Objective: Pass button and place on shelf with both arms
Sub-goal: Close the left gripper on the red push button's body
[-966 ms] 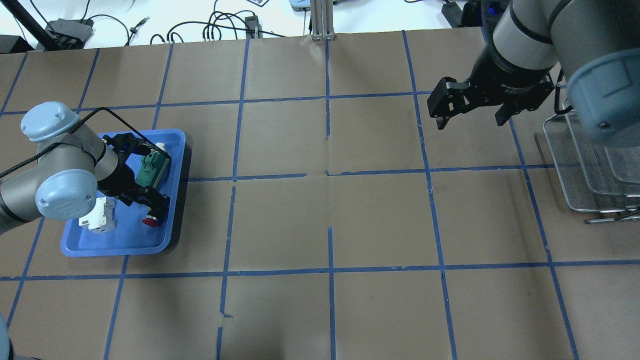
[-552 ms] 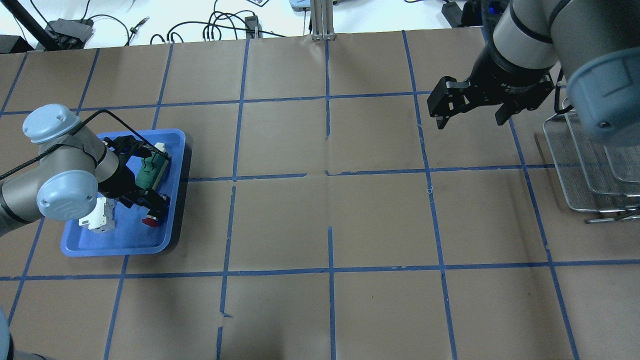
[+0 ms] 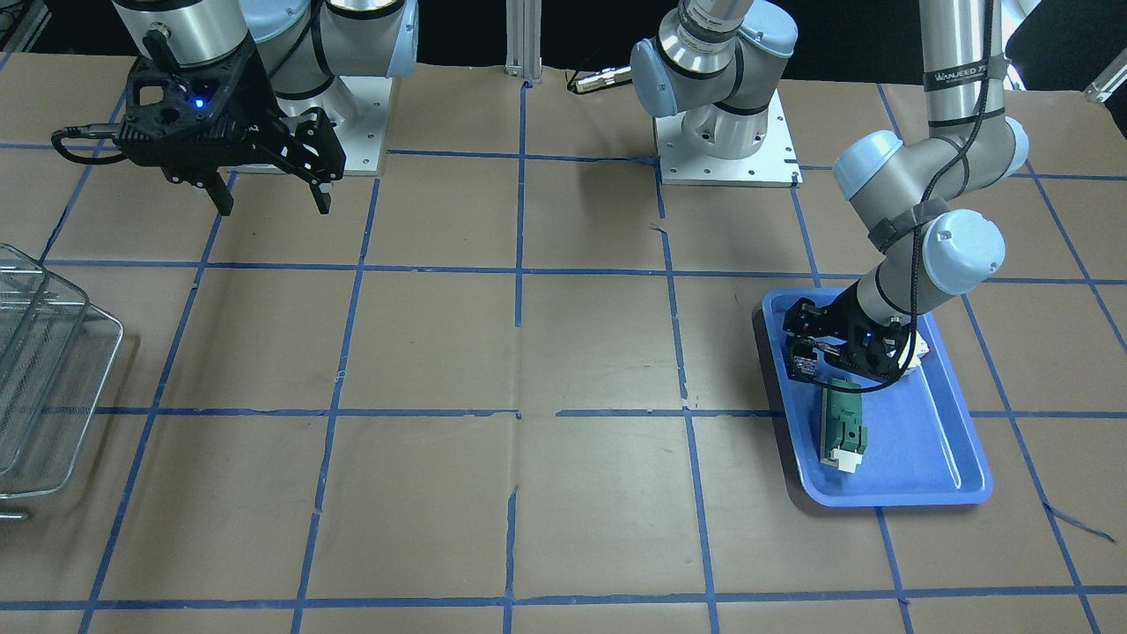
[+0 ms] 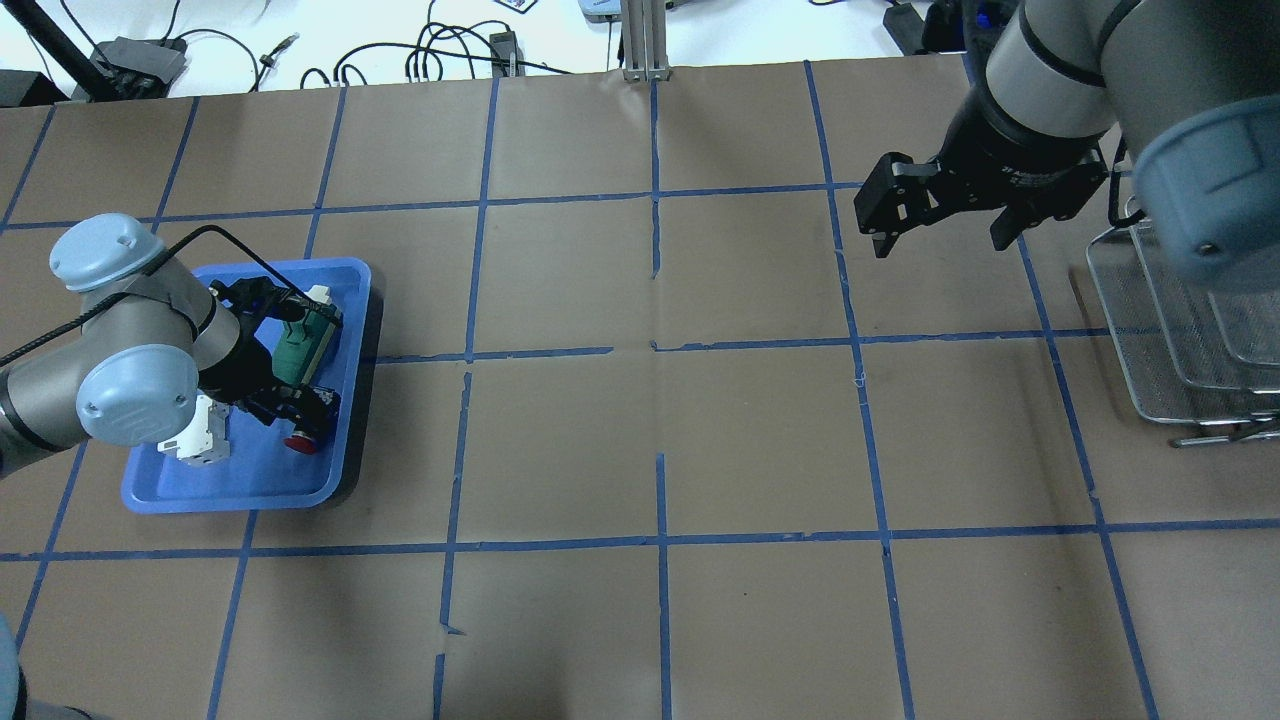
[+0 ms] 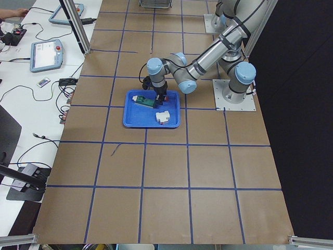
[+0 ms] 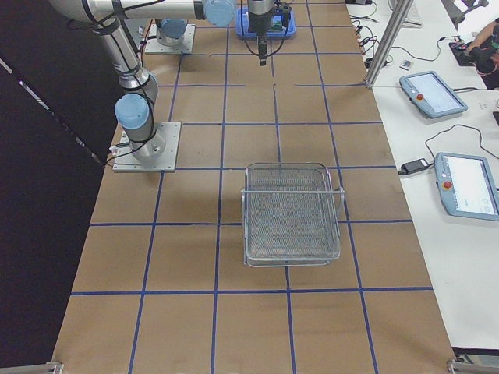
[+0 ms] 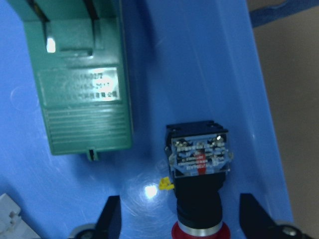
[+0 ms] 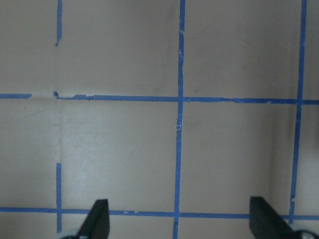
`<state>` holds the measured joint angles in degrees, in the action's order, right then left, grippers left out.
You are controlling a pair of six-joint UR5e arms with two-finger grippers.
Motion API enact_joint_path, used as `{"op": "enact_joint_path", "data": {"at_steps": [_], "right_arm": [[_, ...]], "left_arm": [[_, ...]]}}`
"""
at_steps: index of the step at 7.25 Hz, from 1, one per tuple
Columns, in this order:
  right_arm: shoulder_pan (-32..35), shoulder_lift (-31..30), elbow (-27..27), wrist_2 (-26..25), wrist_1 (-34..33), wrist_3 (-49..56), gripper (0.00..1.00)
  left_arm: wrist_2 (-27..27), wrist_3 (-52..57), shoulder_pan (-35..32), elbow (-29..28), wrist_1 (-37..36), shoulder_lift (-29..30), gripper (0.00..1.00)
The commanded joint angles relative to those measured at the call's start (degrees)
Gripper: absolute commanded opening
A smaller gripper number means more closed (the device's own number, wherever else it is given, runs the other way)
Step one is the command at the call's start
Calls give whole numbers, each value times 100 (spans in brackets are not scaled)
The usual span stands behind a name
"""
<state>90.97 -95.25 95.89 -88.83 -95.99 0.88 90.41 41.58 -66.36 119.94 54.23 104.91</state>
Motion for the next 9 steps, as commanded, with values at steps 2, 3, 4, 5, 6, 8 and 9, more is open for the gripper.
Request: {"op": "enact_joint_path", "data": {"at_steps": [2,3,4,5,6,8,9], "right_arm": [[0,-3,0,-11,-8,0,100],[0,-3,0,-3,-8,0,100],[0,-3,-9,-11,-8,0,100],[0,-3,-9,-3,-8,0,100],[0,-3,-9,-3,-8,0,100],[-35,-3,-35,-11,-8,9,100],[-35,-3,-35,-11,1,9,100]], "left_arm": [[-14,-19,0,65,9,12,62],[-23,-19,0,91,9,30,50],[-23,-19,0,100,9,30,20],[-23,-45,0,82,9,4,0],[-32,-36,0,82,26,-49,0],[-14,-1,-96,-84,271,-399,0],[-136,8,-201,-294,629,-636,0]]}}
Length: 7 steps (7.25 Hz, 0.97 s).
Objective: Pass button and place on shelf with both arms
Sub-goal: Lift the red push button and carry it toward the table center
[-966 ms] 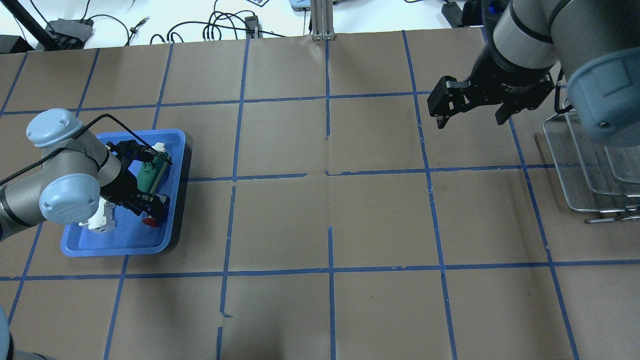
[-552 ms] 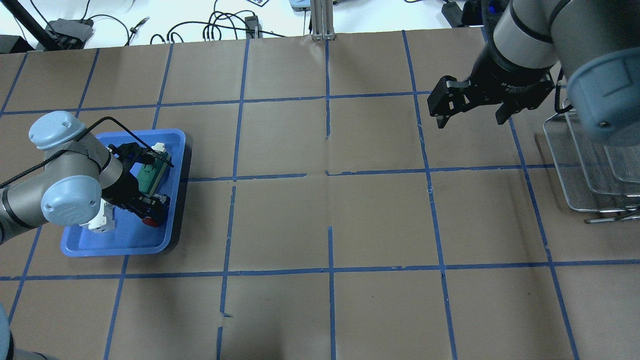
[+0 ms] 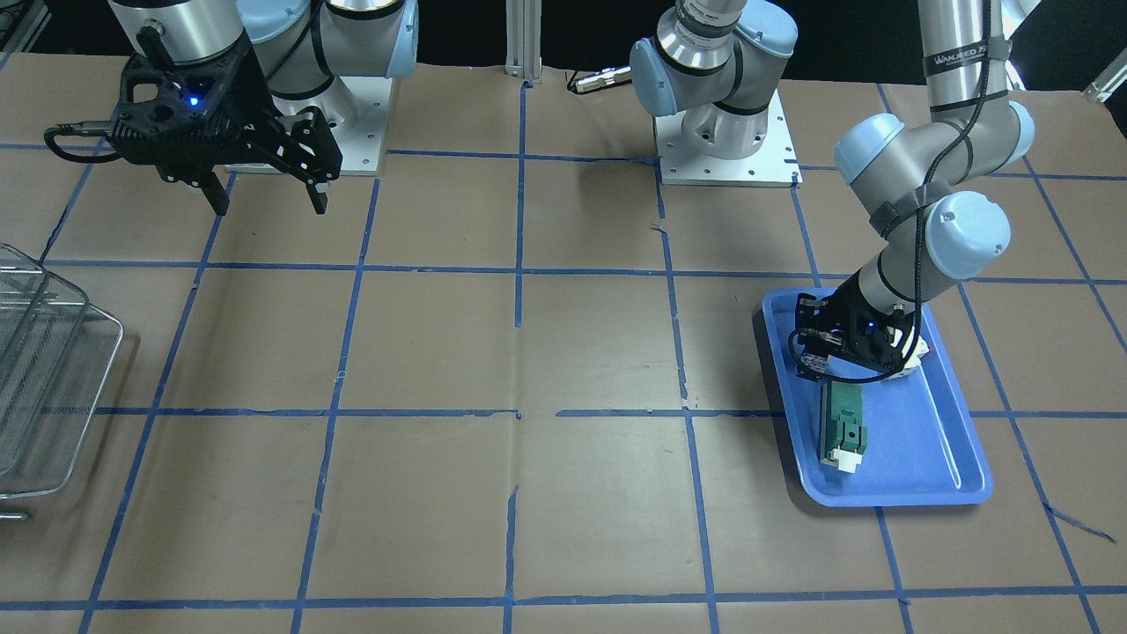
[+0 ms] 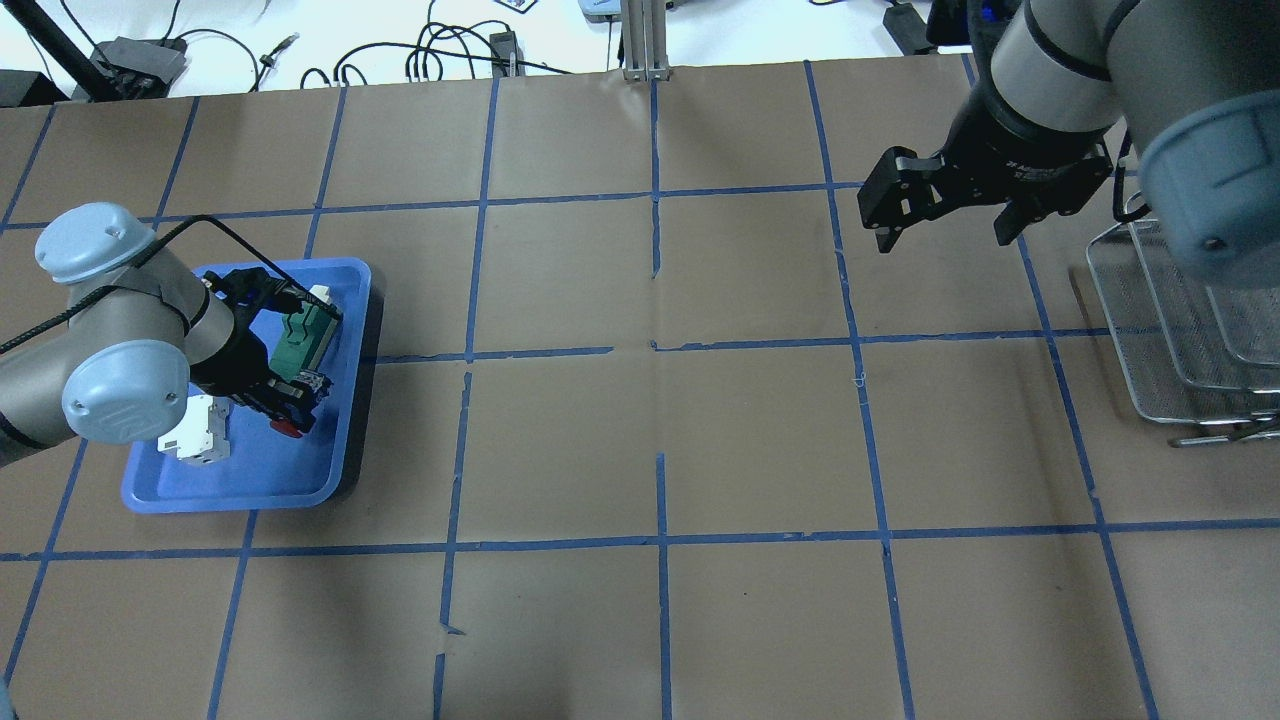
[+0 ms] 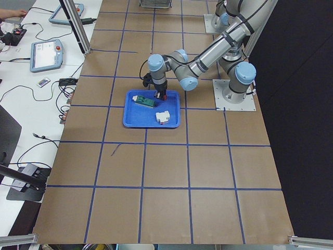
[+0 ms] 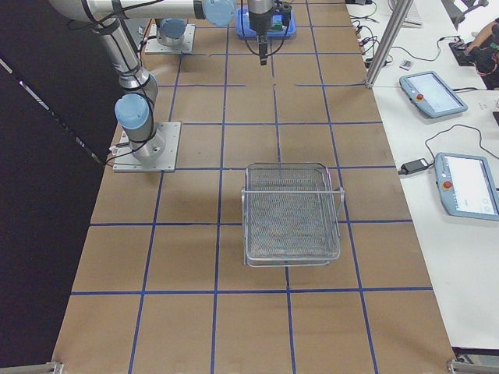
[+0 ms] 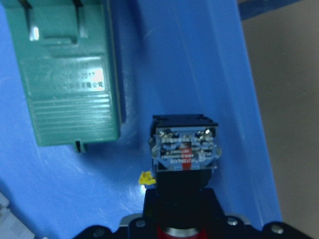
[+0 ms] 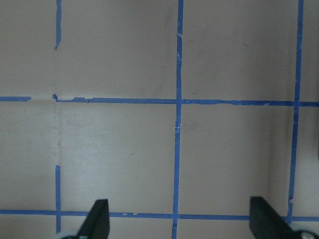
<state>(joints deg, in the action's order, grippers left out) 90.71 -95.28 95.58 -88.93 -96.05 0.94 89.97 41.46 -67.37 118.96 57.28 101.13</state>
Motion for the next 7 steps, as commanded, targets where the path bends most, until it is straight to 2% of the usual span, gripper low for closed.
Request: {"op": "enact_joint_path", "data": {"at_steps": [1,3,5,6,7], "right_arm": [[-18,9,-4,-1,7,3,100],[-18,0,-4,-1,7,3,100],[-27,0,-4,-10,7,3,100],[-45,0,-4,-10,7,3,100],[-45,0,-4,-10,7,3,100]], "left_arm": [[-433,46,-336,-555,858,-504,0],[-472,116,-1553,-1354,1966,-883,0],[-525,466,-2784,-1481,2138,-1174,0],[-577,1364,-3269,-1498,2051,-1184,0],[-960,1852,-3622,-1525,1928,-1175,0]]}}
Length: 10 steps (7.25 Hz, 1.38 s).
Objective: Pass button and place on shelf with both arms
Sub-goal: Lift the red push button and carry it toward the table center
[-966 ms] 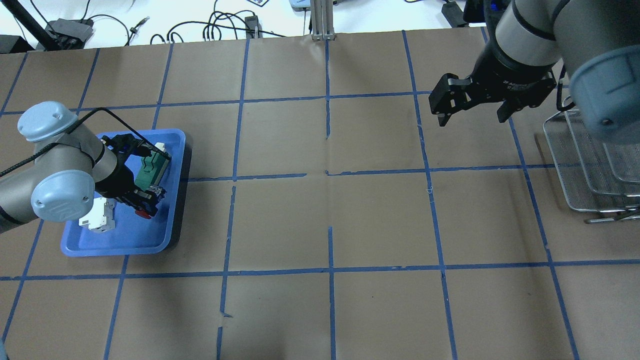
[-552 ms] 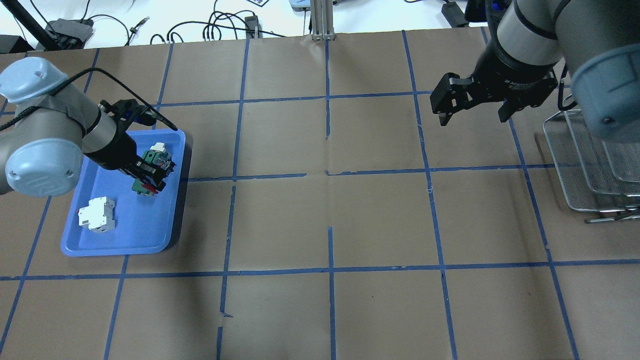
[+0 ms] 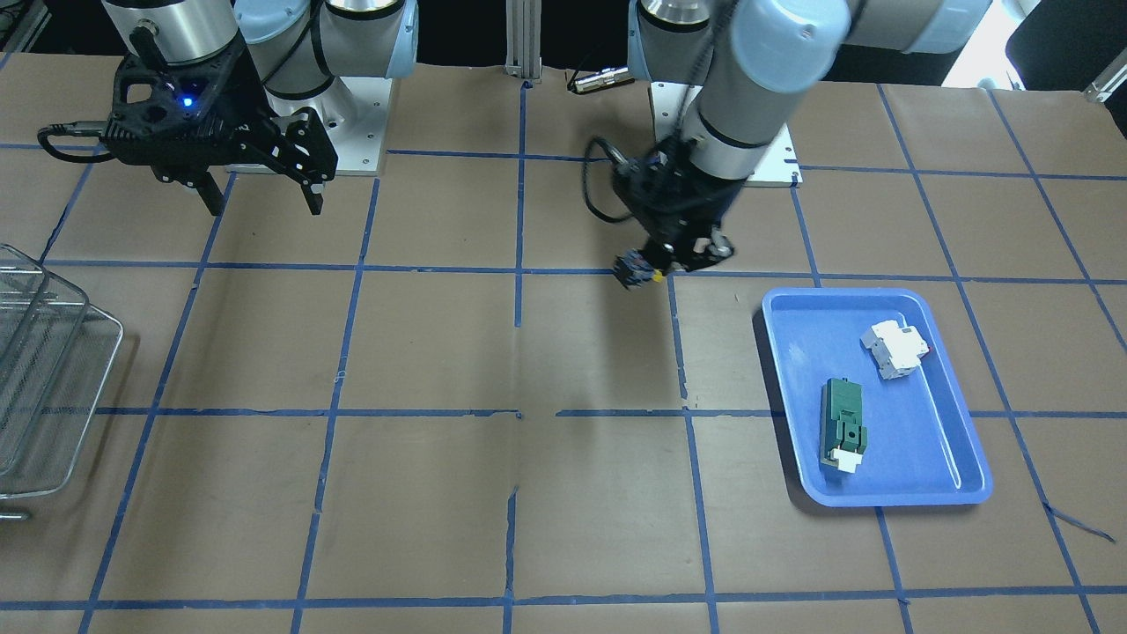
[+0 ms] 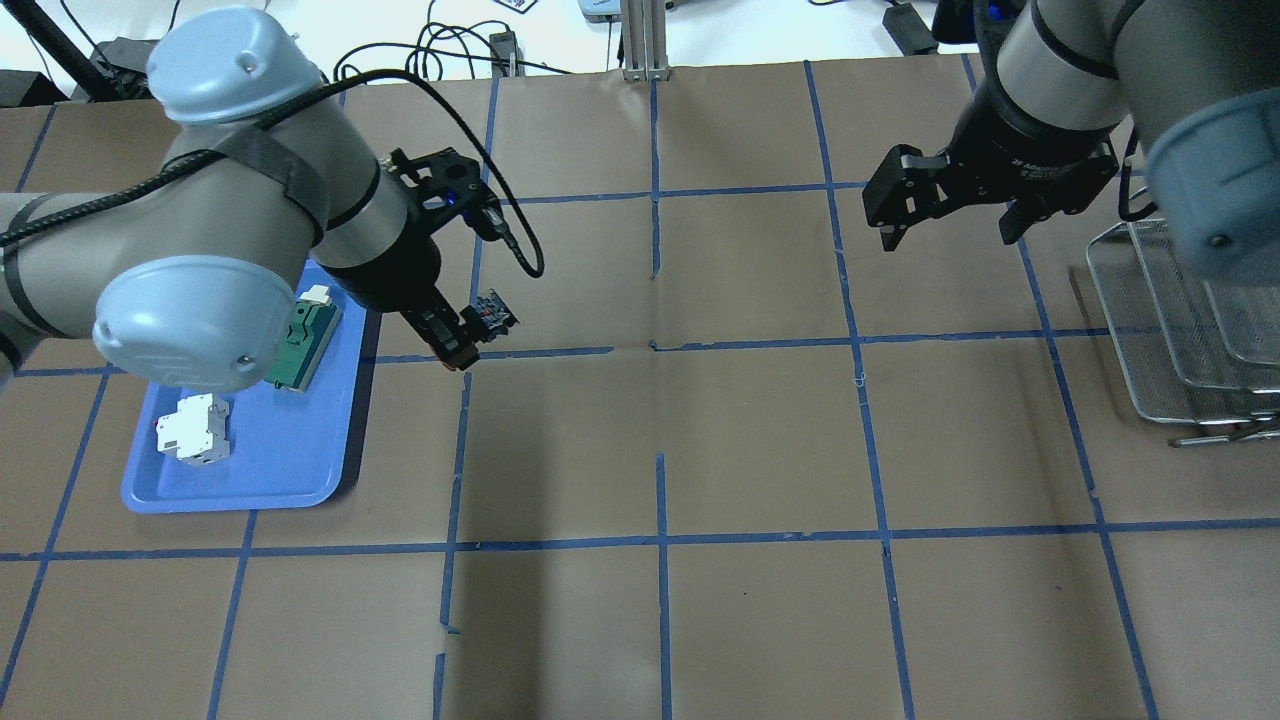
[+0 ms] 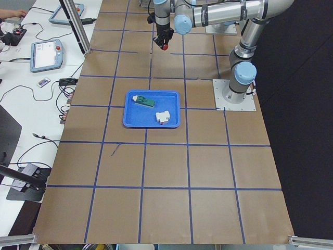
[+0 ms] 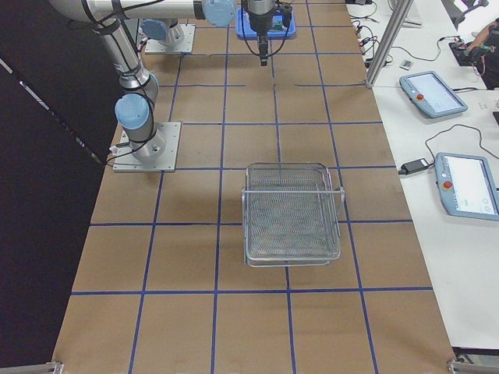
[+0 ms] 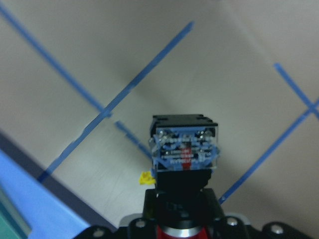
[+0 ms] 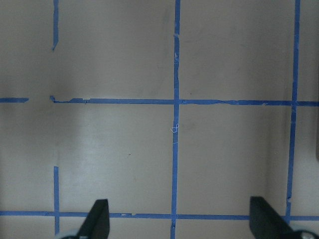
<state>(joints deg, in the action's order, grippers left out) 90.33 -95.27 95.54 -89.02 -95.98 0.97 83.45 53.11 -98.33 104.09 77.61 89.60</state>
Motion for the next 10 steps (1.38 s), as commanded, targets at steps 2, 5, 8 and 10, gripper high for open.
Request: {"op": "enact_joint_path", "data": {"at_steps": [2,5,8,10], "right_arm": [[-24,9,-9,-10,-9,9,100],[-645,9,-18,183,0,989,100],[-1647,9,44,1899,918,1841,100],[-2857,44,192,3374,2618,3035,100]], "left_arm": [[-626,405,-993,-352,-483,267,0],[-567,-141,-1643,-881,-413,655,0],[203,659,-1619,-1109,-100,586,0],[305,851,-1505,-1391,316,707,0]]}}
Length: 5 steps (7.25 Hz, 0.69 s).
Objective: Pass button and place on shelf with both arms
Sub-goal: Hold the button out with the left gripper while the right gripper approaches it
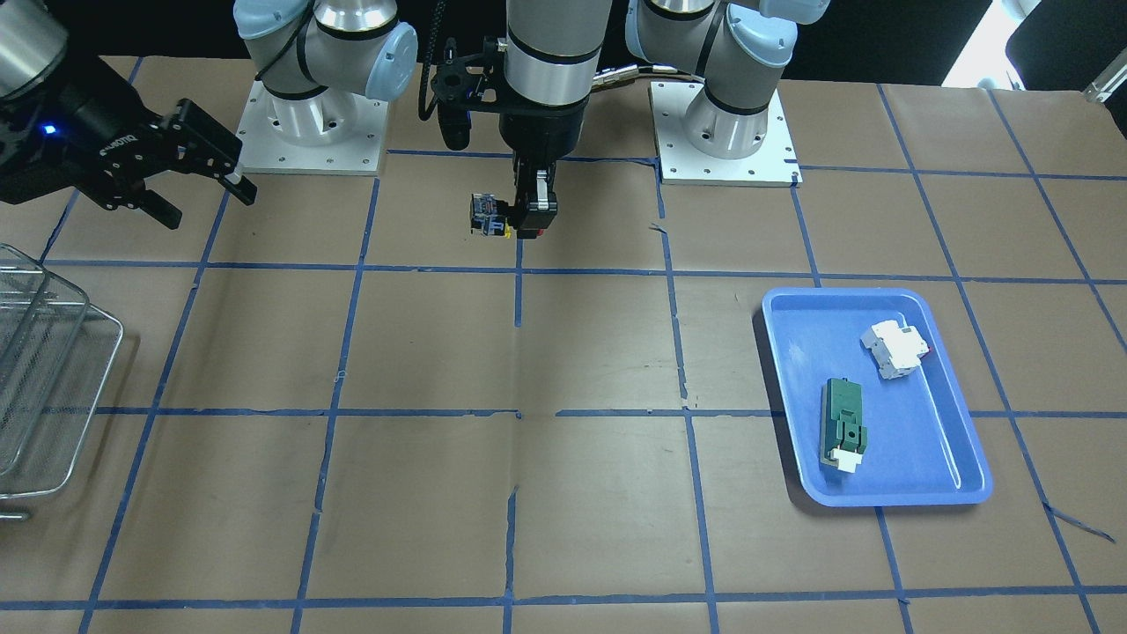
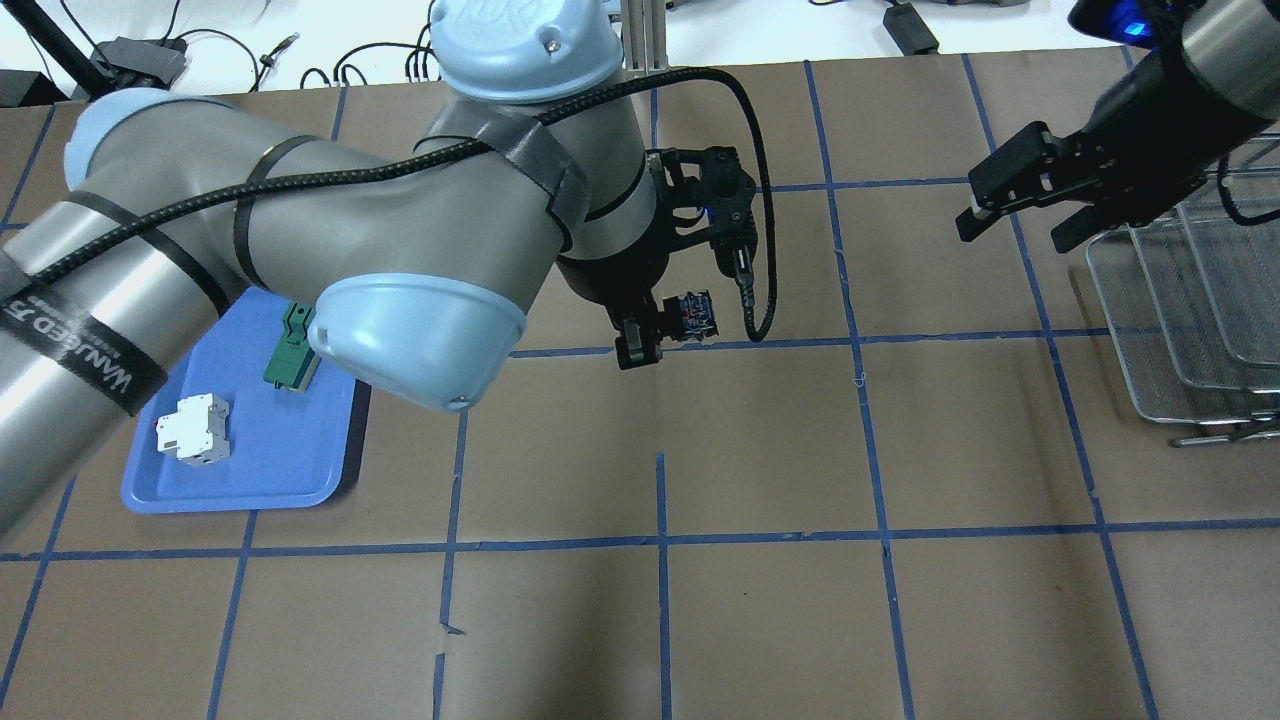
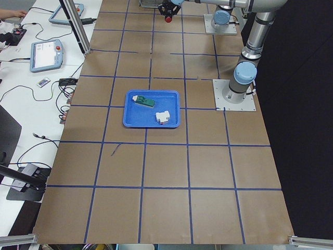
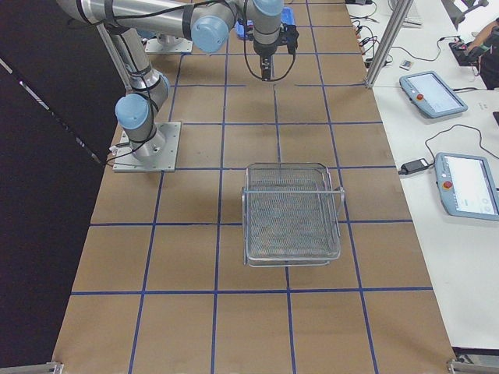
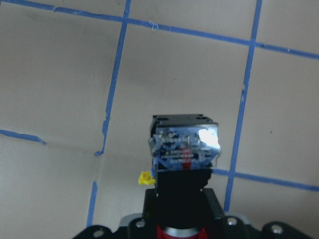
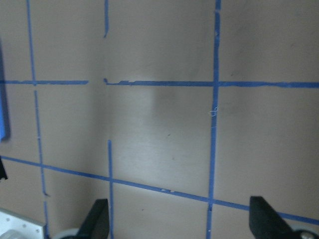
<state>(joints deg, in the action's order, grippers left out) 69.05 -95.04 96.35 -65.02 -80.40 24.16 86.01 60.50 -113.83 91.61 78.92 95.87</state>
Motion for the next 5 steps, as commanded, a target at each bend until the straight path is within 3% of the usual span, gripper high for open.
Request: {"op": "enact_joint_path", "data": {"at_steps": [1,3,5], "right_arm": [[-909,11,530,1722,1671,1226,100],[-902,-102,1296,2543,1747,1825,100],[-779,-190,1902,2852,1773,2372,100]], "left_arm": [[38,-133,10,-144,159,168,0],[-251,-232,-95,-144,141,187,0],[-243,-494,-244,-144,27,222,0]]}}
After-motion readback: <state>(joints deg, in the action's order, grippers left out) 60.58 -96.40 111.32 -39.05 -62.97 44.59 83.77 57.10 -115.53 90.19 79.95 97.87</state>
